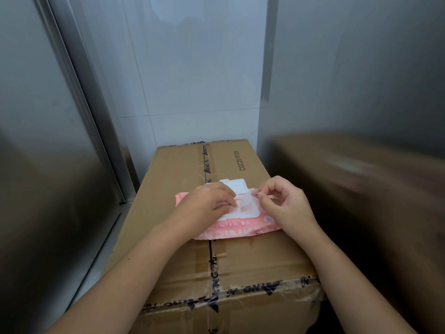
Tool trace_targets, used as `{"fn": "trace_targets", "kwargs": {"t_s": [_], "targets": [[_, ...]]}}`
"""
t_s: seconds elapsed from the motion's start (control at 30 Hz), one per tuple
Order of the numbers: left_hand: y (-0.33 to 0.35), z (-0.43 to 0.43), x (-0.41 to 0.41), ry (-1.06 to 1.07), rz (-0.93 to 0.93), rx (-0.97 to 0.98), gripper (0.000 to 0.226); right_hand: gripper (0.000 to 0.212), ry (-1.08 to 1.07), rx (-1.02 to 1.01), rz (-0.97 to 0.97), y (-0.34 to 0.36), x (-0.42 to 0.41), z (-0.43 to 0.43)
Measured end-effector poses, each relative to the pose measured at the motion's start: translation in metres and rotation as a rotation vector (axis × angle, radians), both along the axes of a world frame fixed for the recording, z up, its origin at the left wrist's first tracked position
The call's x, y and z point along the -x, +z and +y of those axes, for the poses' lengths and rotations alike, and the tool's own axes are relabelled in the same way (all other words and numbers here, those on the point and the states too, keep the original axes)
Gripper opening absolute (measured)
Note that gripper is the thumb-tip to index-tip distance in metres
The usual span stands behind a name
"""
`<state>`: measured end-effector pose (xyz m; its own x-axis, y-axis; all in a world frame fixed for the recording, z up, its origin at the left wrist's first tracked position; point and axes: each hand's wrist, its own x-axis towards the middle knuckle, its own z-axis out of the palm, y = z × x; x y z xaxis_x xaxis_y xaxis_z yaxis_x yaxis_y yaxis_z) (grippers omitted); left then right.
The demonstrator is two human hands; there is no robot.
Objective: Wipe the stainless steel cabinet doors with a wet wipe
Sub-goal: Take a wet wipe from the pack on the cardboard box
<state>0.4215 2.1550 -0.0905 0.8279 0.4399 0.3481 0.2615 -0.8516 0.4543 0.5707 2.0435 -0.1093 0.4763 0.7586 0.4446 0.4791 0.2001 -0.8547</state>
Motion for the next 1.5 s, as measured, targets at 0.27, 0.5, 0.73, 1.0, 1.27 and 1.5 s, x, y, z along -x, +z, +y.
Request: {"fn": "trace_targets", "kwargs": {"t_s": [0.27, 0.5, 0.73, 1.0, 1.27, 1.5], "targets": [[0.003, 0.002, -0.007, -0.001, 0.049, 0.067, 0.011, 0.011, -0.008, 0.007, -0.019, 0.001, 0.000, -0.001], [-0.002, 0.004, -0.009, 0.063, 0.045, 0.173, 0.019, 0.013, -0.010, 0.012, 0.009, 0.002, 0.002, -0.001], [-0.001, 0.003, -0.003, 0.078, -0.128, 0.312, 0.030, 0.023, 0.010, 0.019, 0.076, 0.006, 0.005, 0.000], [0.002, -0.002, 0.002, 0.043, -0.302, 0.381, 0.022, 0.019, -0.038, 0.053, 0.020, 0.008, 0.007, 0.002], [0.008, -0.003, 0.001, -0.002, -0.512, 0.481, 0.024, 0.016, -0.027, 0.102, -0.014, 0.012, 0.010, 0.004], [0.022, -0.002, 0.003, -0.004, -0.682, 0.525, 0.021, 0.015, -0.036, 0.115, -0.063, 0.014, 0.010, 0.008]]}}
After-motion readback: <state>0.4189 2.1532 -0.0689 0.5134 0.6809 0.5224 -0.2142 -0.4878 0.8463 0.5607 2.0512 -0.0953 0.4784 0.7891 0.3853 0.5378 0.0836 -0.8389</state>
